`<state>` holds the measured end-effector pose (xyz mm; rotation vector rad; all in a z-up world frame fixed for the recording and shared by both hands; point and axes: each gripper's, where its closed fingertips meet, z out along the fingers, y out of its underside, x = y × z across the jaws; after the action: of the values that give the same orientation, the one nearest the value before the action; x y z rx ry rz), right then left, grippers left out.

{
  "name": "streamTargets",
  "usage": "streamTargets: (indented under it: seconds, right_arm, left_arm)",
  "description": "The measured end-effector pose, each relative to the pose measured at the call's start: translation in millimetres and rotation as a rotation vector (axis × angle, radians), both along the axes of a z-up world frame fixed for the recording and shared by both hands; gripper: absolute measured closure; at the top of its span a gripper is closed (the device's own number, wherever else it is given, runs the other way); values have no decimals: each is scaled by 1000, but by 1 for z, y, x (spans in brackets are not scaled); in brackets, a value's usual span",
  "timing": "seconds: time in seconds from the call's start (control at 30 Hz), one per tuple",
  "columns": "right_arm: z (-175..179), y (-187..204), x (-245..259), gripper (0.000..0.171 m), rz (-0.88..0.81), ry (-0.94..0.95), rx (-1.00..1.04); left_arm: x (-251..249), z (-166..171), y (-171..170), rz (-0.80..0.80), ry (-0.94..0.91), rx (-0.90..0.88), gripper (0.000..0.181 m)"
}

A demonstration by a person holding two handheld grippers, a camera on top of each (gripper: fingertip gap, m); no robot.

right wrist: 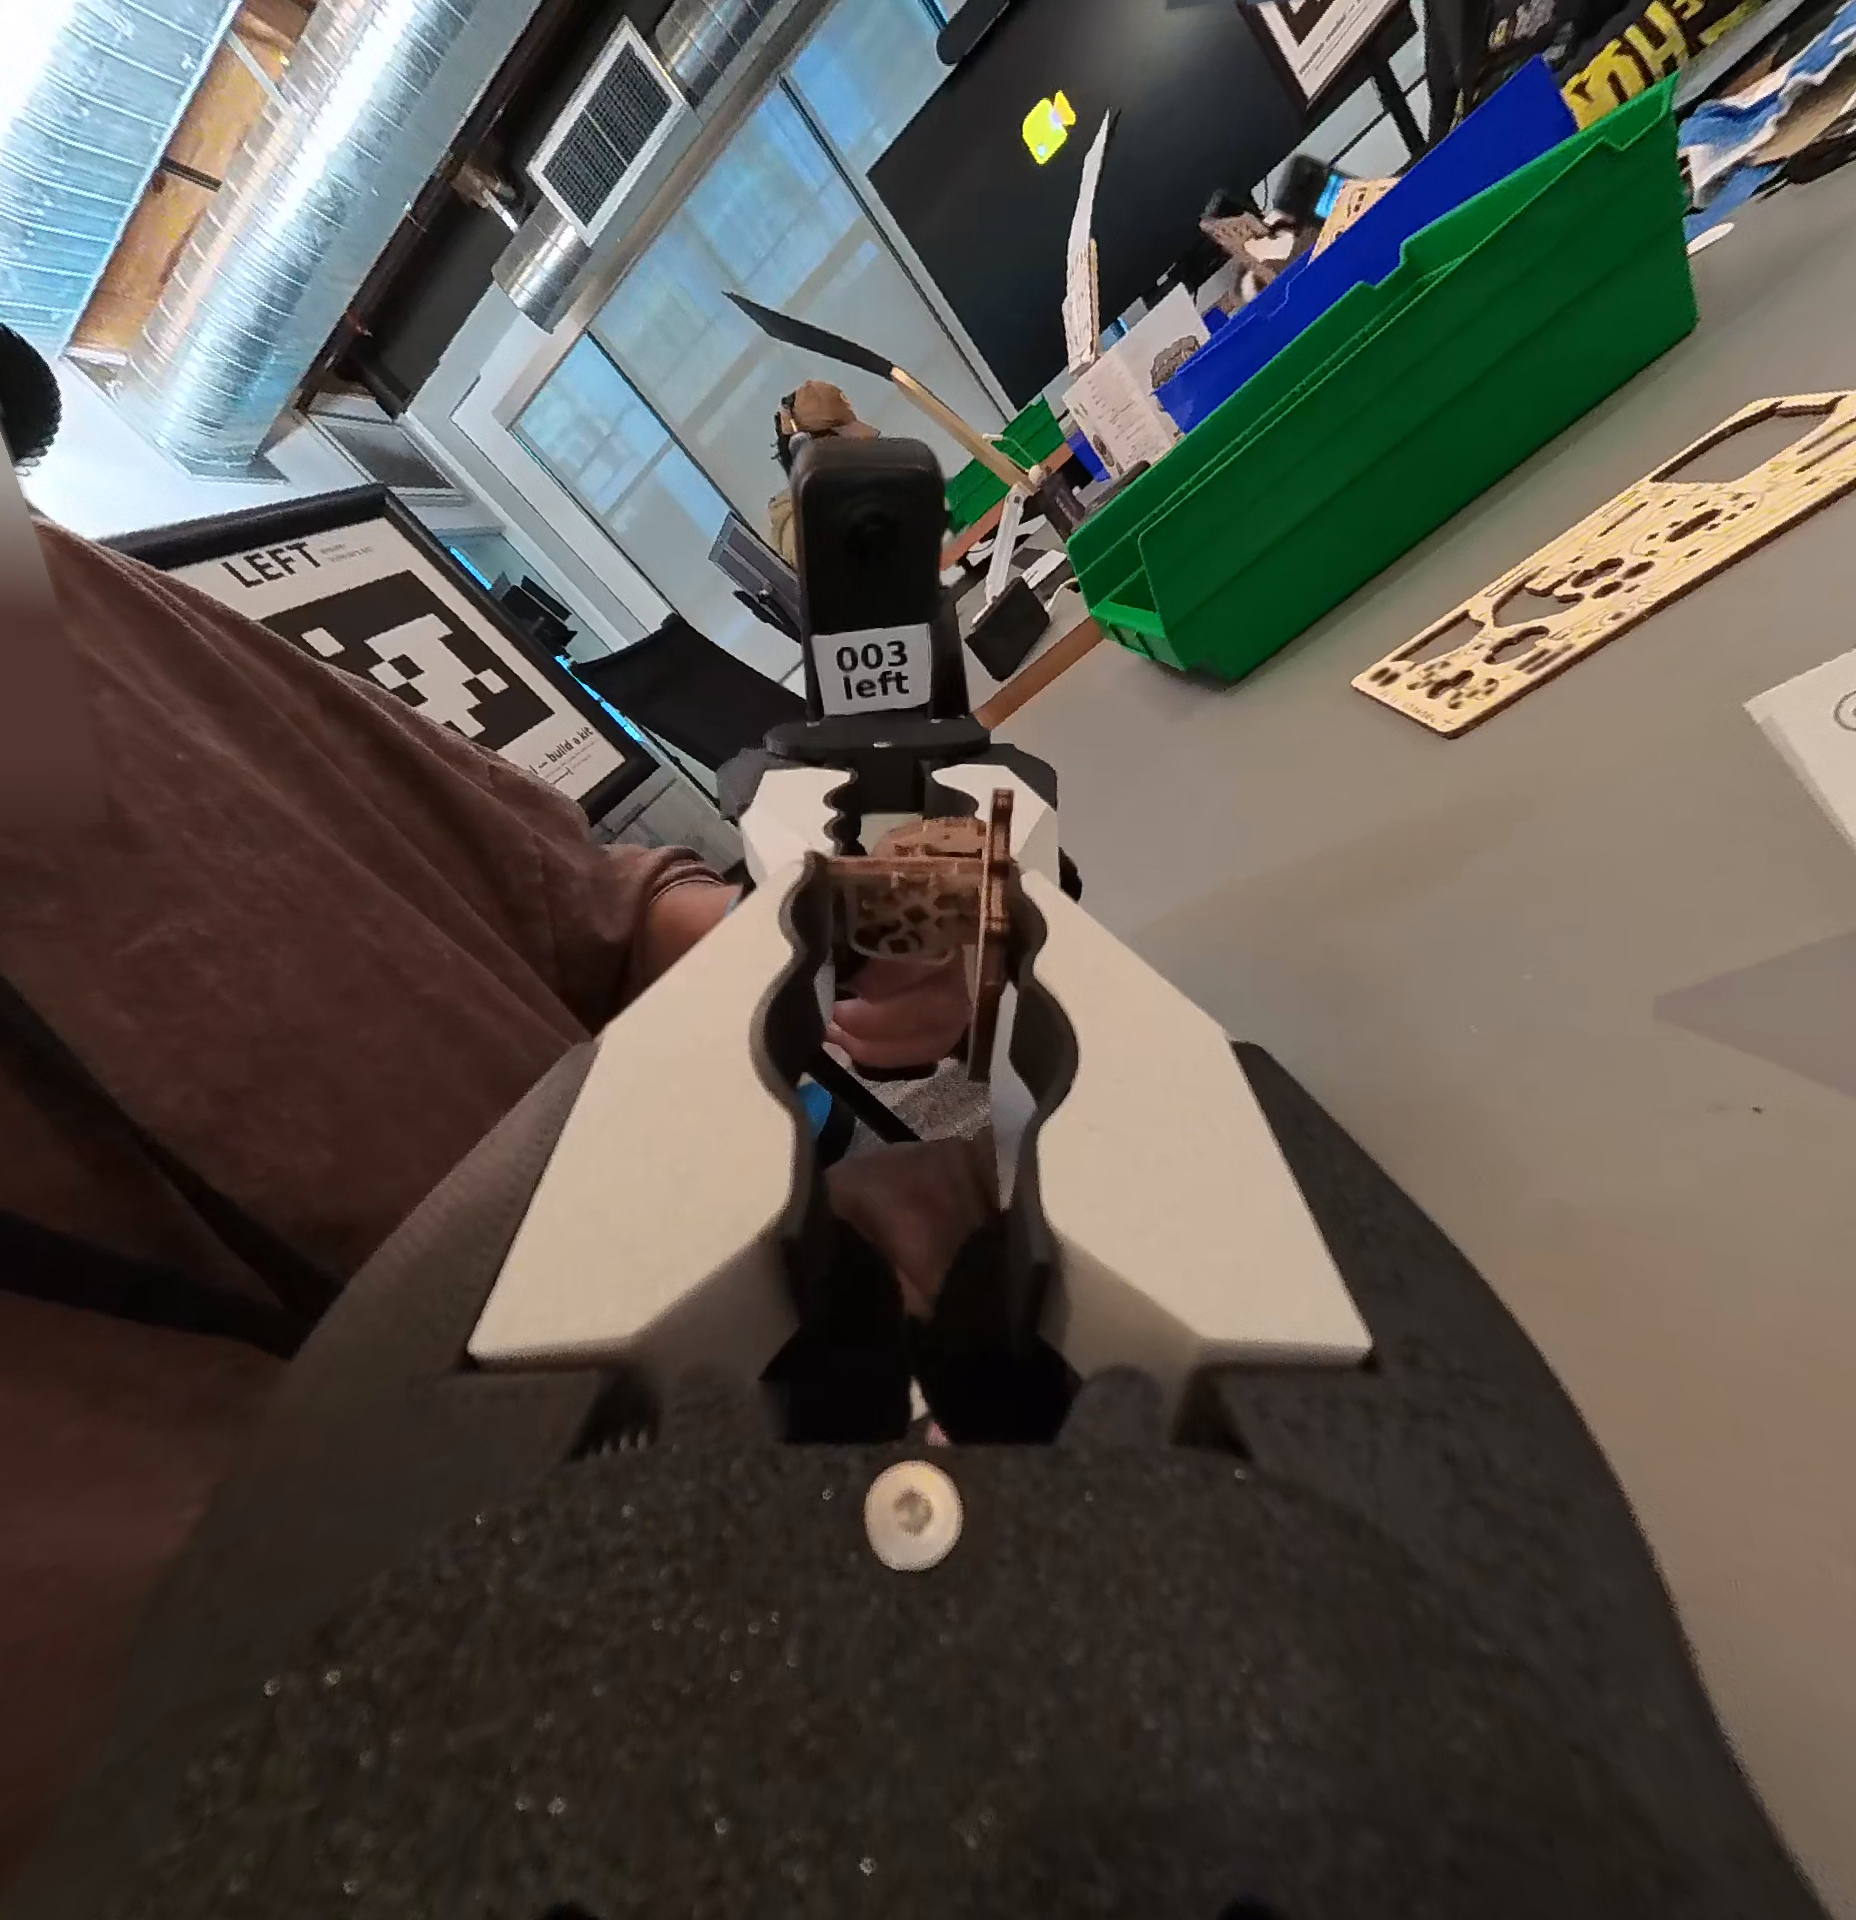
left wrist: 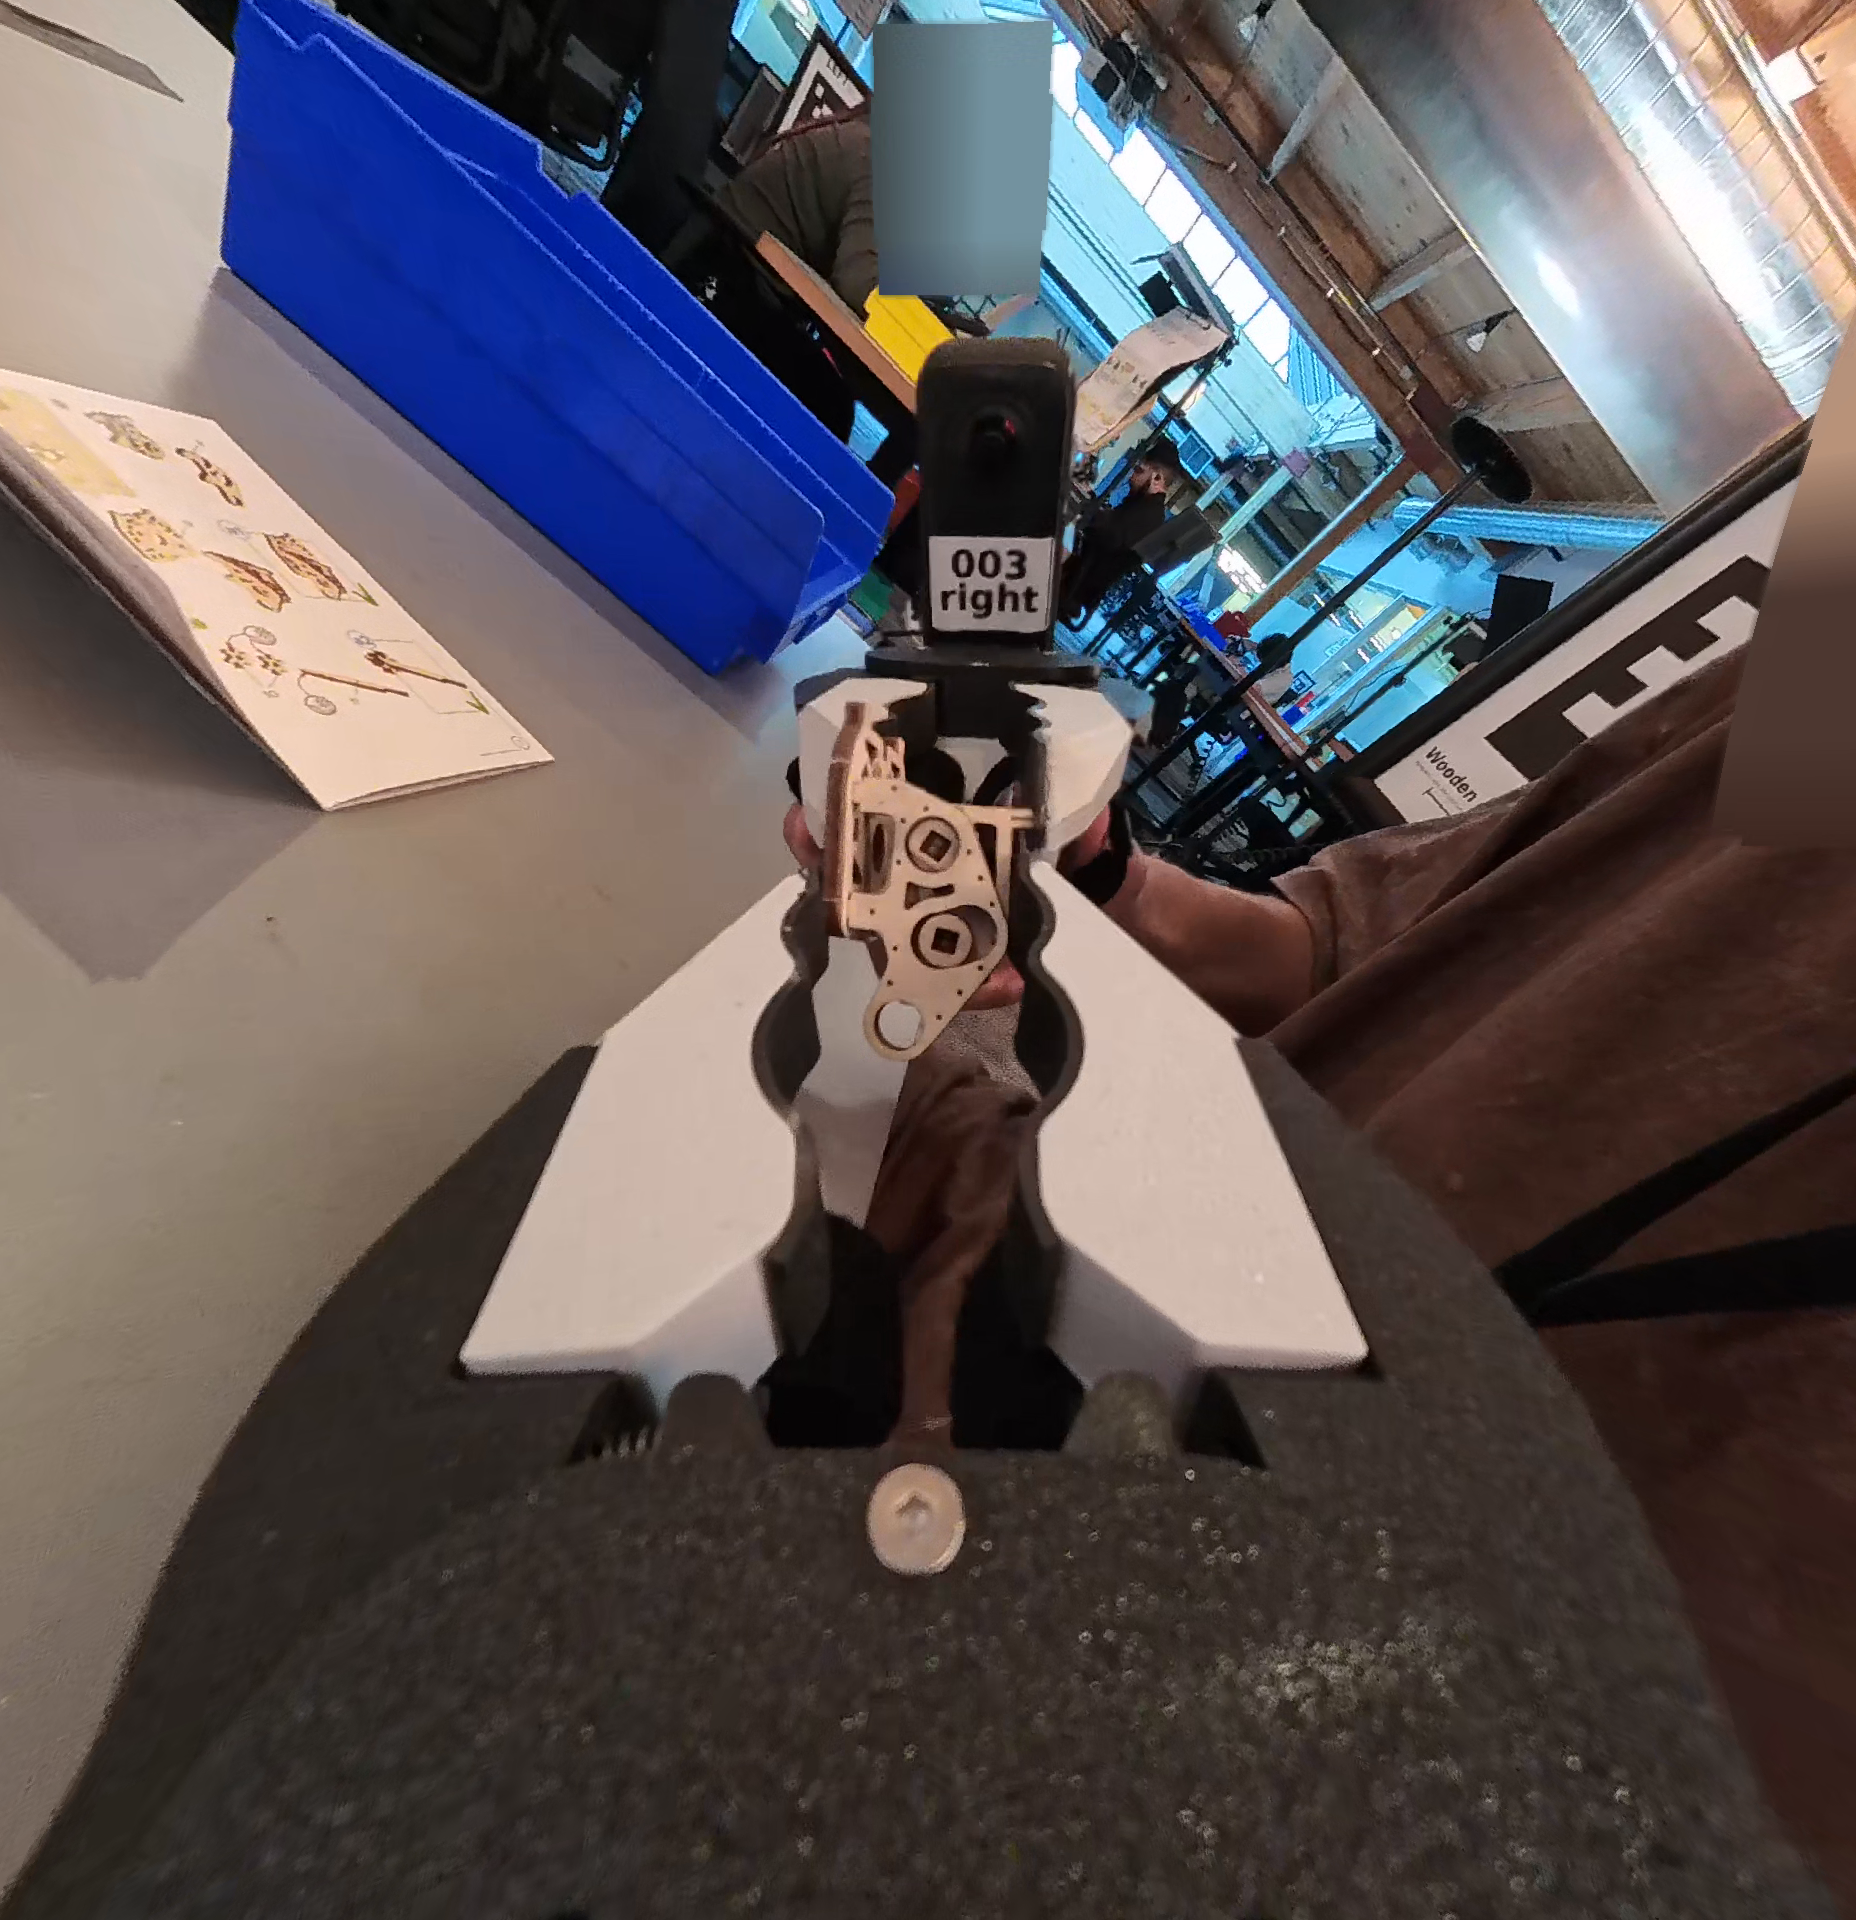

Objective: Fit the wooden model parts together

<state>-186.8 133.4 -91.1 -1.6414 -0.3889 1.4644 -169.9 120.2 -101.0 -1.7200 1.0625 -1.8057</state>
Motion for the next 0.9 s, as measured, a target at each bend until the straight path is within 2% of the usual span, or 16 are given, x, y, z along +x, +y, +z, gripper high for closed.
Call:
streamTargets:
  seconds: [0.33,0.4,0.57,0.9]
  right_arm:
    - [10,-5,1,139,3,-10,97]
    - [19,-8,-2,138,15,-7,154]
    - [6,-30,-8,136,110,-387,369]
    - [-13,-43,-12,141,133,-589,483]
  left_arm:
    - [1,11,-4,23,-27,128,148]
    - [-2,17,-5,24,-53,218,148]
    - [-11,7,-20,-50,26,654,148]
    - [-16,-12,-31,-94,132,900,148]
